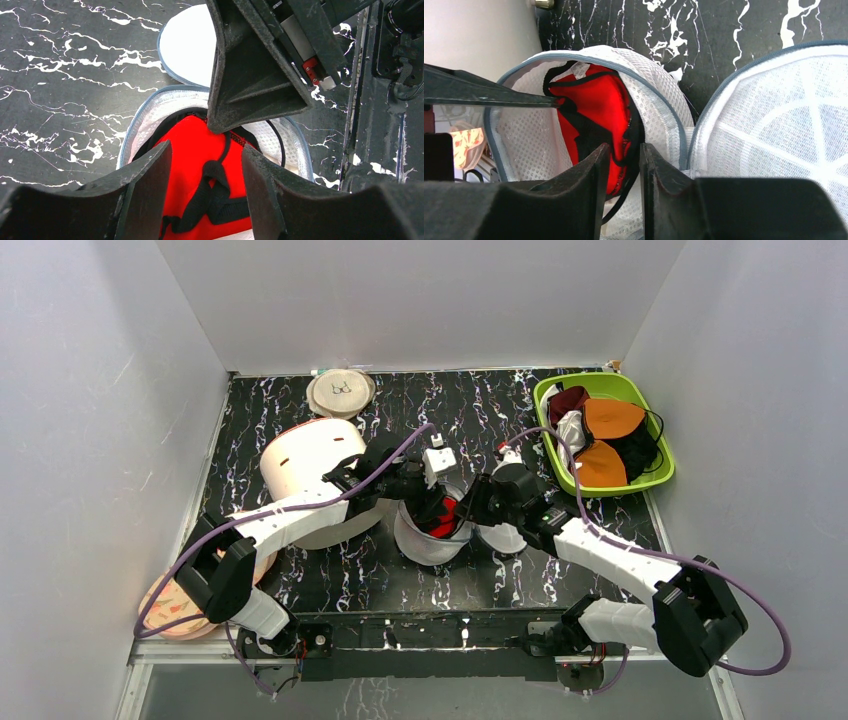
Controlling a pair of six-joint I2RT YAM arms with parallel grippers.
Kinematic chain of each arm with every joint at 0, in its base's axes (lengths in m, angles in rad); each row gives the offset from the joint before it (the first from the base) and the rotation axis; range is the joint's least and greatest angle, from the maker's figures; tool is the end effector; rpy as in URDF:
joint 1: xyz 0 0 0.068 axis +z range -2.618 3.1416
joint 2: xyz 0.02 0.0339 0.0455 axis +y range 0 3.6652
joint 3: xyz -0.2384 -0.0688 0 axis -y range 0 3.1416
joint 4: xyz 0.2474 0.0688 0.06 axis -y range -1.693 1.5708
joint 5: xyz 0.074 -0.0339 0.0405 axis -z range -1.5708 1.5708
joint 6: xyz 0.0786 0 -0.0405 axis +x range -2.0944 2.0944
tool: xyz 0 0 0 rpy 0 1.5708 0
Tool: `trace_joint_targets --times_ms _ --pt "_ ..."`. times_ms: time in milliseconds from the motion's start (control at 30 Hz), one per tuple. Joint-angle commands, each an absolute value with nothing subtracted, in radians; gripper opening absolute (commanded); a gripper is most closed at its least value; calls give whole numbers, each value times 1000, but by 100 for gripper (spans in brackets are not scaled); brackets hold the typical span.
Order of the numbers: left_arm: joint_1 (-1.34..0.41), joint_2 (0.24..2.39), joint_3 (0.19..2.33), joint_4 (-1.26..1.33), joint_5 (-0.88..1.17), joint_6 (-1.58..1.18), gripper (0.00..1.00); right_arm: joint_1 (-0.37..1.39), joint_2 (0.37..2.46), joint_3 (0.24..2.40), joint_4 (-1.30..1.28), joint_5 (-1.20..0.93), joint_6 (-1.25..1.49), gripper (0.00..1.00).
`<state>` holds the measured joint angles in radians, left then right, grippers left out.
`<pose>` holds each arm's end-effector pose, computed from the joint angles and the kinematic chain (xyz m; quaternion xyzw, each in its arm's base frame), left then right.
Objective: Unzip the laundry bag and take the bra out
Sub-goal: Pick up the bra from the laundry bag.
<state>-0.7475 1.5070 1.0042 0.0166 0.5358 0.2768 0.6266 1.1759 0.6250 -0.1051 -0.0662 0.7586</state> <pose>0.2482 -0.2848 0.2186 0.5239 0.6530 -0.3365 0.4311 0.2329 0.1750 0.1622 0.0446 0.8957 0.3047 0.3207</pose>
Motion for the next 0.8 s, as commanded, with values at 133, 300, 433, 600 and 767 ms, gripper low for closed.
trace_joint_targets --times_ms 133,300,433,600,767 --pt "-752 1464 1022 11 543 284 49 634 1147 685 -124 -52 729 35" --pt "-752 1436 1020 24 462 273 52 635 1155 682 -121 -67 728 32" --pt "-752 1391 994 67 370 265 62 636 1144 686 -140 -63 726 31" --pt "-752 1374 983 81 296 263 75 638 1119 712 -215 -18 698 42" --pt "-752 1427 1009 30 296 287 66 649 1152 749 -240 -29 703 41"
